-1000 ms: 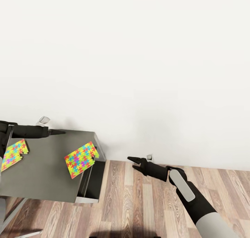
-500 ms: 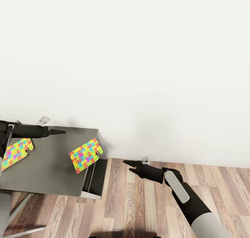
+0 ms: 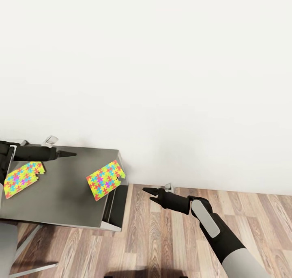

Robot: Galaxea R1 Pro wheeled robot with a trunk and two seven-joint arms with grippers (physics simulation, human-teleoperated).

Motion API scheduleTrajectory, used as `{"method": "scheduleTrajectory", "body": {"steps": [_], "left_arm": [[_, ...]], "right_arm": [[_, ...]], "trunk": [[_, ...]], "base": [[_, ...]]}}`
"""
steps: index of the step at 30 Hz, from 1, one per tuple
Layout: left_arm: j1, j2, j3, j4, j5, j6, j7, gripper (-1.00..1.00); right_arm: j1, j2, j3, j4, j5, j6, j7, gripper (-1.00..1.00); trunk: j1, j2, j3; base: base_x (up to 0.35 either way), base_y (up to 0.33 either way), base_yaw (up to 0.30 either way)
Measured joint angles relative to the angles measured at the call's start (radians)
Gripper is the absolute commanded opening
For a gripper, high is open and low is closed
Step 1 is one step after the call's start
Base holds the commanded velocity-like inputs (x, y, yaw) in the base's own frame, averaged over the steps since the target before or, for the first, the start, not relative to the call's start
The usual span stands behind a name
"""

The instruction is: Put all the toys in the child's room - the three board games (two on the bed and one on the table), the two jigsaw puzzles on the table, and the tennis ball on the table - inside the toy box on the table in the child's room.

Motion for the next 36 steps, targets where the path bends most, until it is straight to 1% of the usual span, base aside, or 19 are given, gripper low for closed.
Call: {"method": "scheduleTrajectory", "body": {"steps": [7, 9, 12, 13, 15, 17, 18, 20, 21, 27, 36], "left_arm": [[0.0, 0.001, 0.0, -0.001, 0.01, -0.011, 0.0, 1.0], [0.0, 0.003, 0.001, -0.001, 0.037, -0.015, 0.0, 1.0], [0.0, 0.015, -0.001, -0.001, 0.084, -0.018, 0.0, 1.0], [0.0, 0.025, -0.002, 0.0, 0.121, -0.018, 0.0, 1.0], [0.0, 0.034, -0.008, 0.0, 0.159, -0.018, 0.0, 1.0], [0.0, 0.041, -0.018, 0.0, 0.193, -0.018, 0.0, 1.0], [0.001, 0.047, -0.03, 0.0, 0.221, -0.017, 0.0, 1.0], [0.001, 0.051, -0.043, 0.0, 0.245, -0.017, 0.0, 1.0], [0.002, 0.053, -0.056, 0.0, 0.26, -0.017, 0.0, 1.0], [0.008, 0.057, -0.08, 0.0, 0.283, -0.014, 0.0, 1.0], [0.011, 0.059, -0.086, 0.0, 0.288, -0.013, 0.0, 1.0]], "right_arm": [[0.0, -0.001, -0.002, -0.001, 0.001, 0.0, 0.009, 1.0], [0.0, -0.001, -0.002, -0.001, 0.002, -0.001, 0.028, 1.0], [0.0, -0.001, -0.003, -0.001, 0.005, -0.007, 0.049, 1.0], [0.0, -0.002, -0.002, -0.001, 0.006, -0.016, 0.06, 1.0], [0.0, -0.004, -0.002, 0.0, 0.008, -0.029, 0.07, 1.0], [0.0, -0.007, -0.001, 0.0, 0.009, -0.041, 0.078, 1.0], [0.0, -0.008, 0.0, 0.0, 0.01, -0.049, 0.084, 1.0], [0.001, -0.01, 0.0, 0.0, 0.01, -0.055, 0.09, 1.0], [0.001, -0.01, 0.0, 0.0, 0.011, -0.059, 0.093, 1.0], [0.001, -0.009, 0.0, 0.001, 0.011, -0.065, 0.098, 1.0], [0.002, -0.008, 0.0, 0.001, 0.011, -0.068, 0.099, 1.0]], "trunk": [[0.0, 0.0, 0.0], [0.0, 0.0, 0.0], [0.0, 0.0, 0.0], [0.0, 0.0, 0.0], [0.0, 0.0, 0.0], [0.0, 0.0, 0.0], [0.0, 0.0, 0.0], [0.0, 0.0, 0.0], [0.0, 0.0, 0.0], [0.0, 0.0, 0.0], [0.0, 0.0, 0.0]], "base": [[-0.002, 0.006, 0.0], [0.0, 0.001, 0.0], [0.0, 0.0, 0.0], [0.0, 0.0, 0.0], [0.0, 0.0, 0.0], [0.0, 0.0, 0.0], [0.006, 0.0, 0.0], [0.036, 0.003, 0.0], [0.069, 0.014, 0.0], [0.057, 0.015, 0.0], [0.011, 0.004, 0.0]]}}
